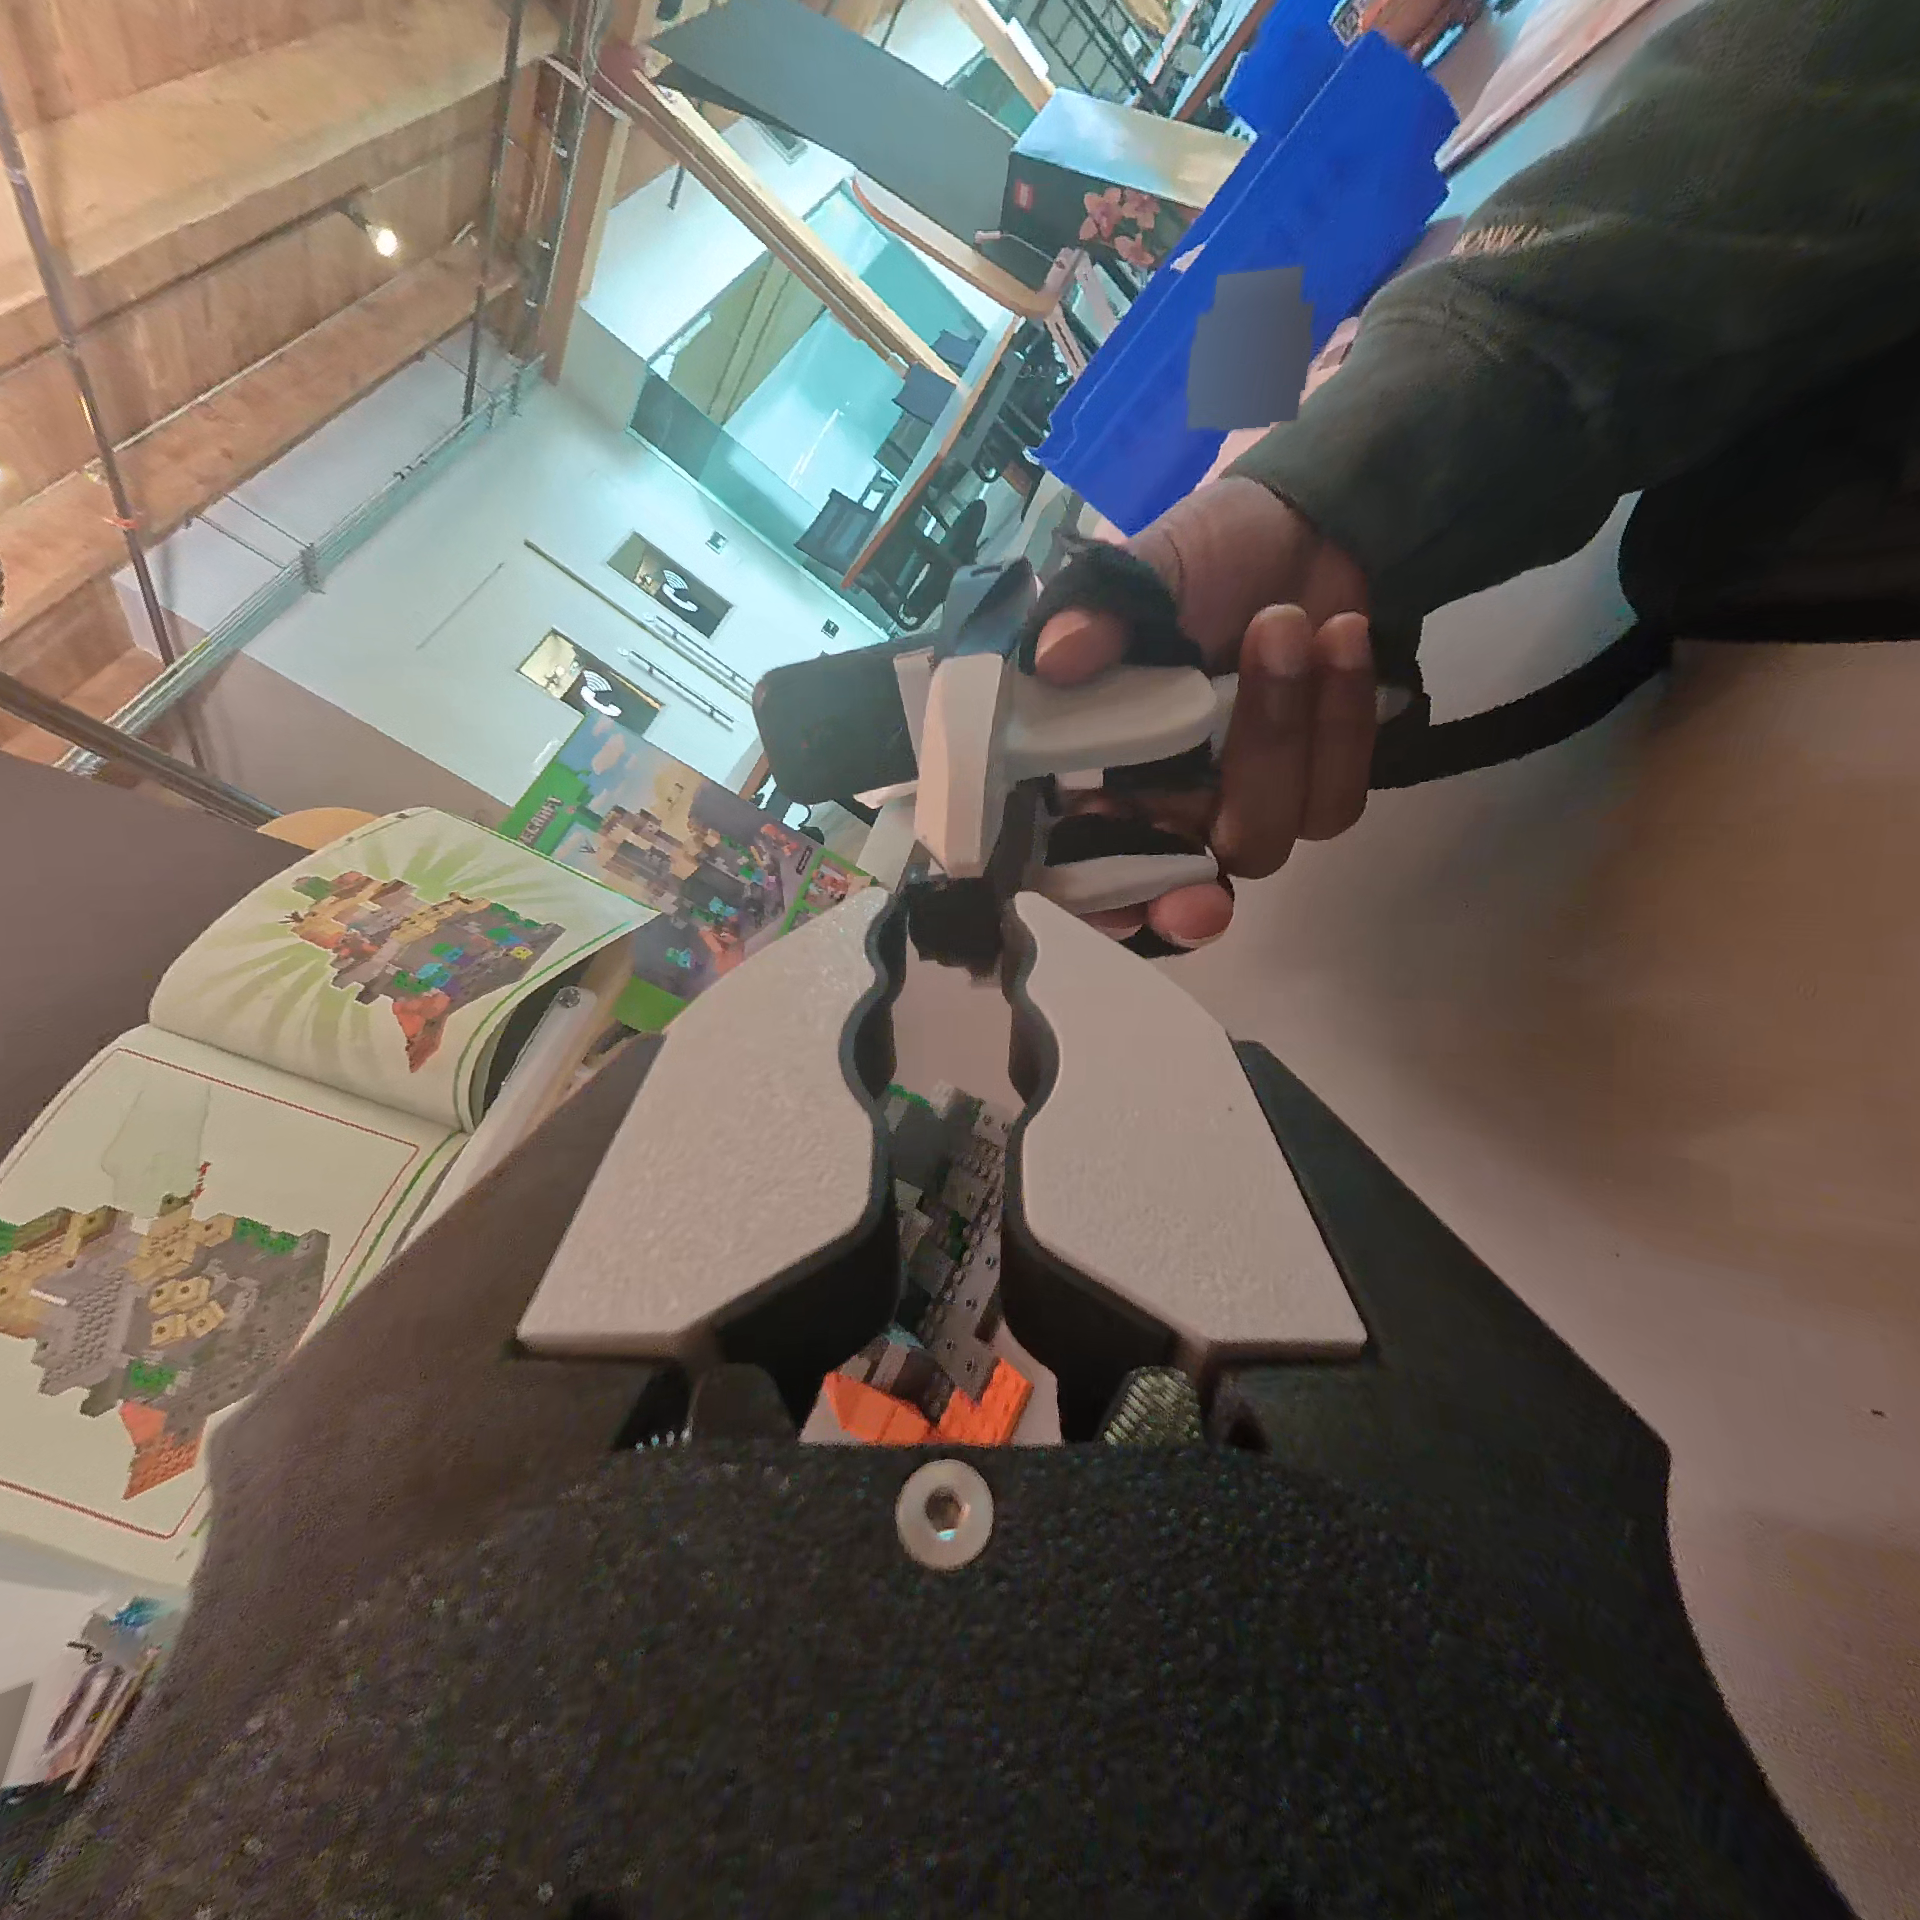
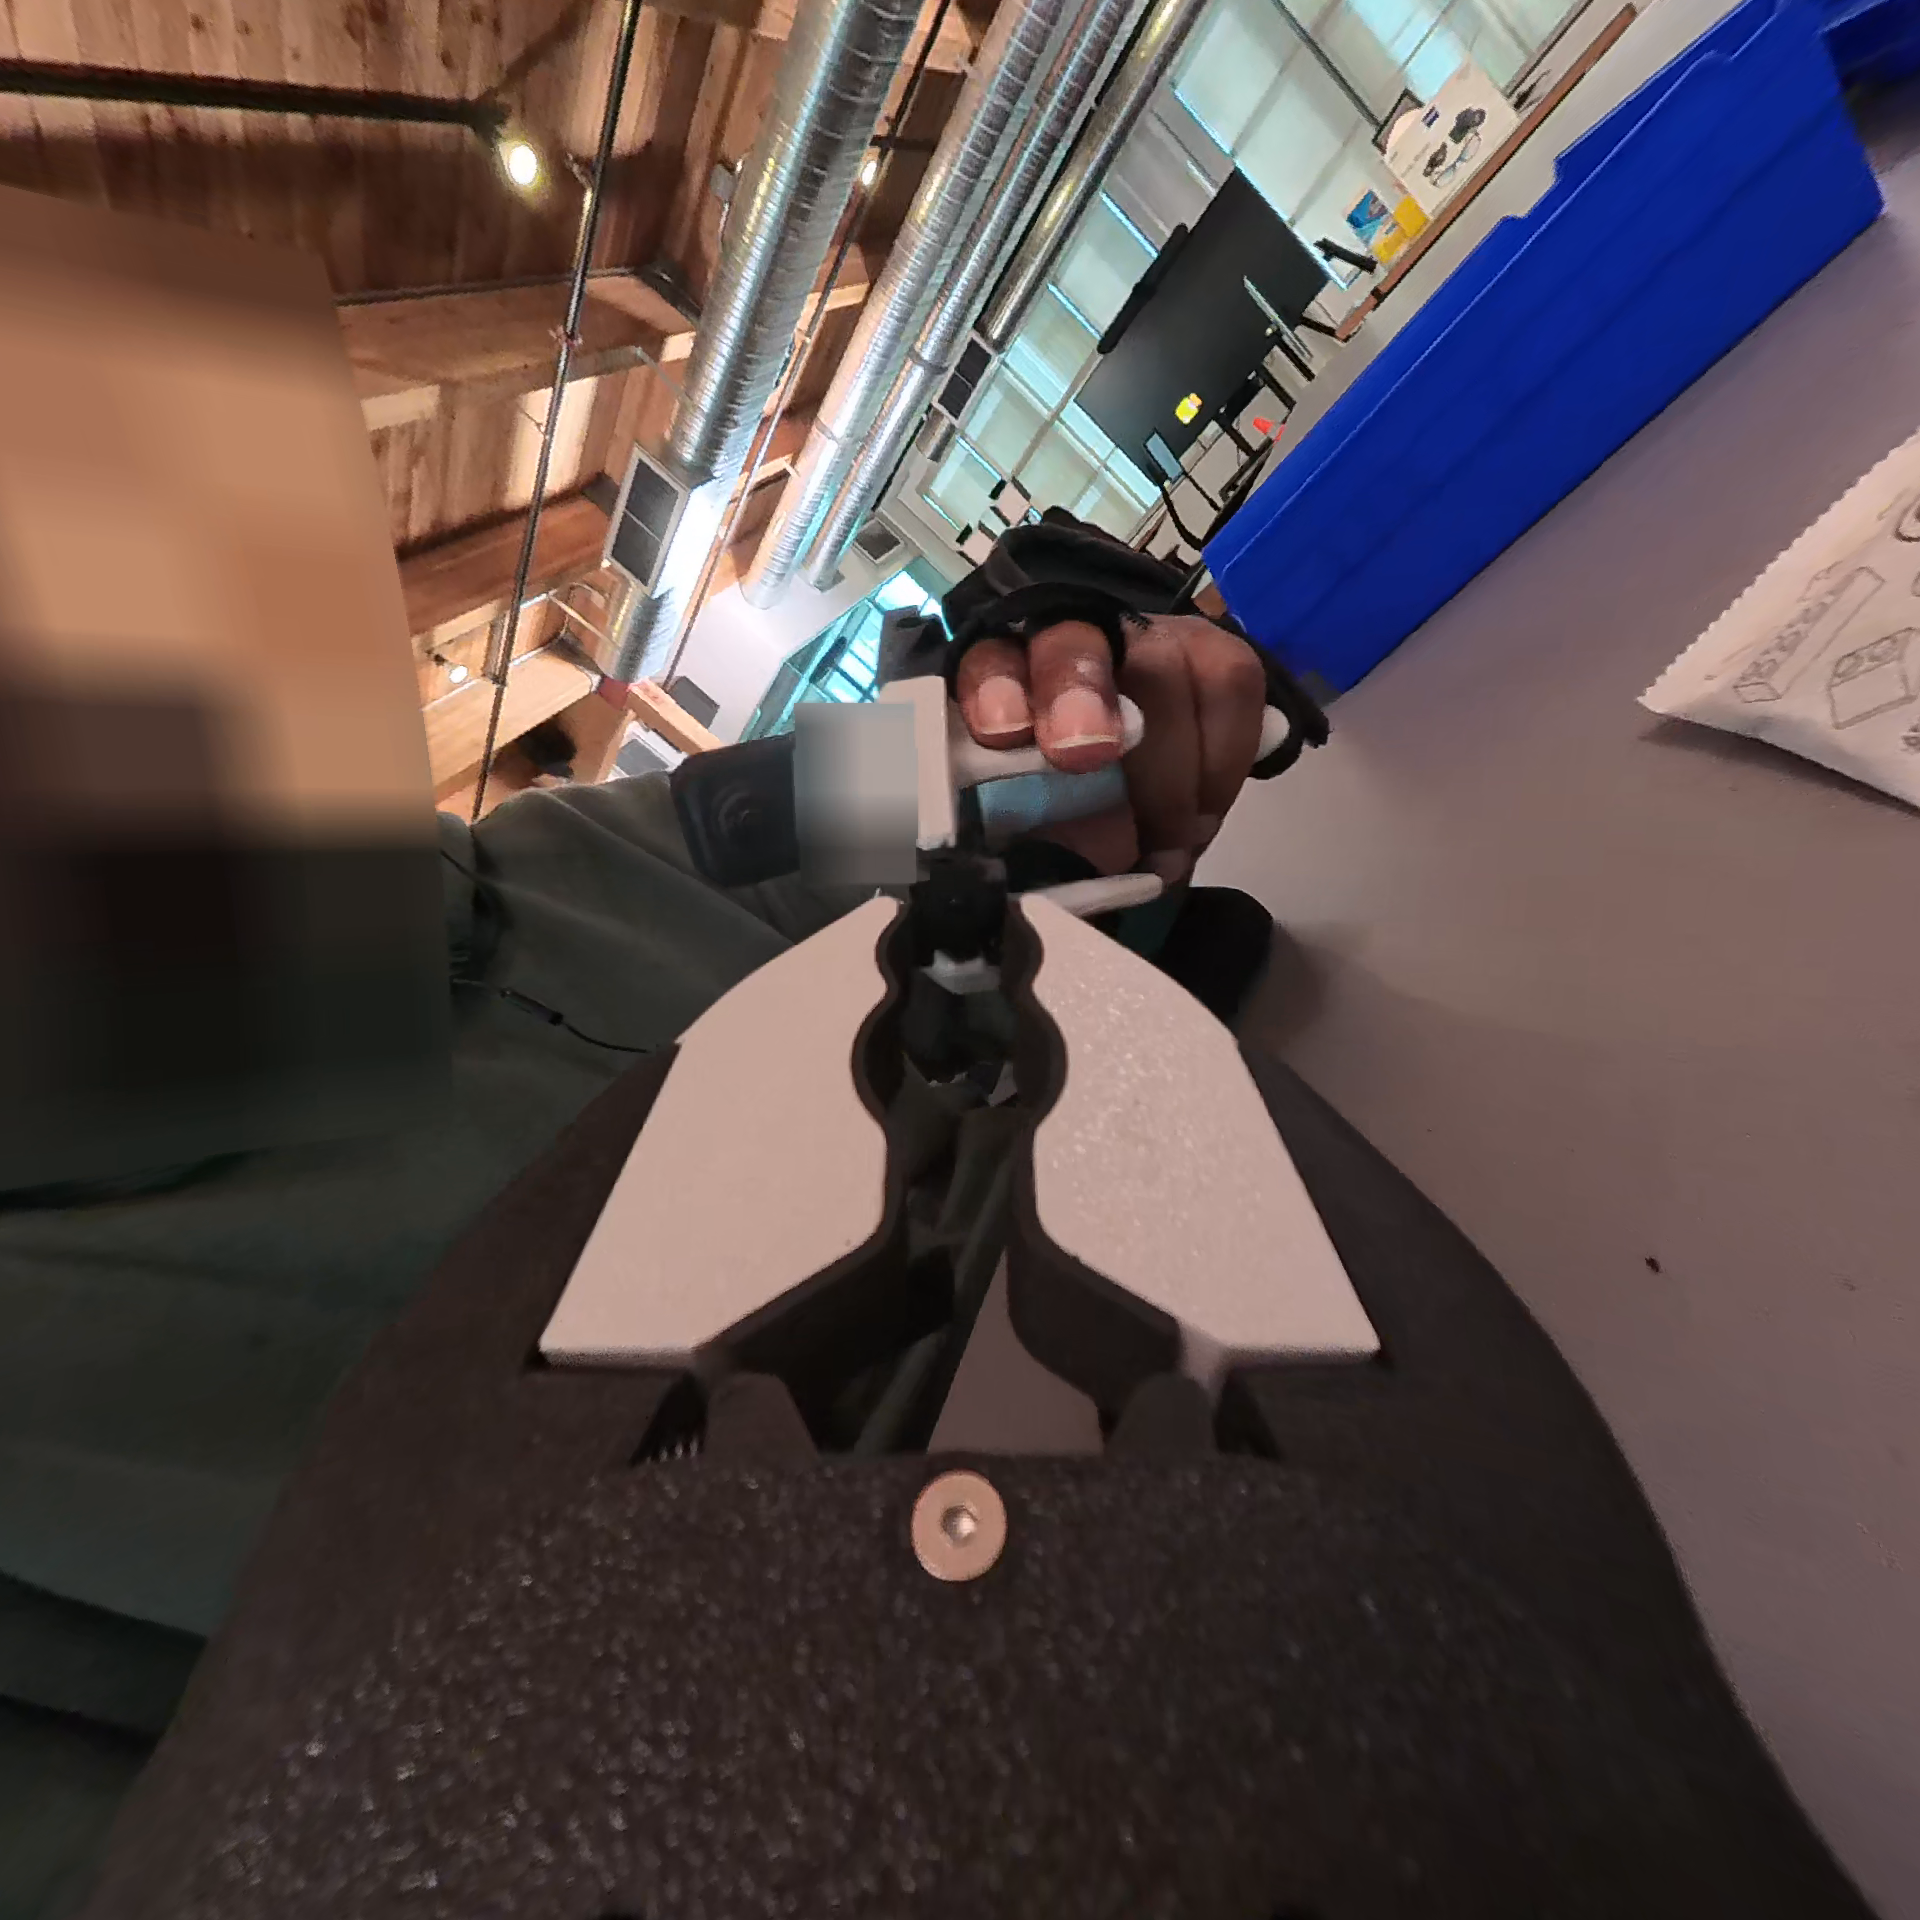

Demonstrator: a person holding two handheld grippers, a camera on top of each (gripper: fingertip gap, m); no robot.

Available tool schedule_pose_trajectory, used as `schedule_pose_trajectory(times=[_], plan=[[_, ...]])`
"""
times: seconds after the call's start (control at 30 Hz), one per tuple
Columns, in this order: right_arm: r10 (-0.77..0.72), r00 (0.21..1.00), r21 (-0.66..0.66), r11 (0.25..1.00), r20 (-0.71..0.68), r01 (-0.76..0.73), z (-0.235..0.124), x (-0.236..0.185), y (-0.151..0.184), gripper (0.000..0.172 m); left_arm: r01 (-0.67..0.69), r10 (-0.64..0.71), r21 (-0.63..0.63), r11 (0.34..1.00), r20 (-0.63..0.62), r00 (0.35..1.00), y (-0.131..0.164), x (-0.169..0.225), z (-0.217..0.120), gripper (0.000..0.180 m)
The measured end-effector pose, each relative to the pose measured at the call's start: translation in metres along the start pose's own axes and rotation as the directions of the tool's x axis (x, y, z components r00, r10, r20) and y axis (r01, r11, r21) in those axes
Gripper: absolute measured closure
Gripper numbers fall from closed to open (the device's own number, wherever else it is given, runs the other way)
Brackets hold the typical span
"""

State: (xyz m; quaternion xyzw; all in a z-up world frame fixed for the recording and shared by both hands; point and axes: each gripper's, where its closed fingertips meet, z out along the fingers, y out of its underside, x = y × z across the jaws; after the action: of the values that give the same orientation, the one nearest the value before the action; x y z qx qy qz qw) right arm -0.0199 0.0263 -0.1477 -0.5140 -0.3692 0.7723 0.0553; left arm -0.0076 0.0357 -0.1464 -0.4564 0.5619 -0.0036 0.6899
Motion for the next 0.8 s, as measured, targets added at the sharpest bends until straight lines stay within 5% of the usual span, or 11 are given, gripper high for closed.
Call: schedule_pose_trajectory(times=[0.43,0.8], plan=[[0.042,0.998,-0.019,0.999,0.052,-0.041,0.001,-0.003,0.005,0.156,0.027,-0.026,0.006,1.0,-0.038,0.999,-0.003,0.004,-0.002,0.164],[-0.043,0.999,-0.038,0.998,0.033,0.044,0.002,-0.014,0.002,0.155,0.242,-0.239,0.016,0.97,-0.107,0.965,-0.013,-0.002,-0.008,0.165]])
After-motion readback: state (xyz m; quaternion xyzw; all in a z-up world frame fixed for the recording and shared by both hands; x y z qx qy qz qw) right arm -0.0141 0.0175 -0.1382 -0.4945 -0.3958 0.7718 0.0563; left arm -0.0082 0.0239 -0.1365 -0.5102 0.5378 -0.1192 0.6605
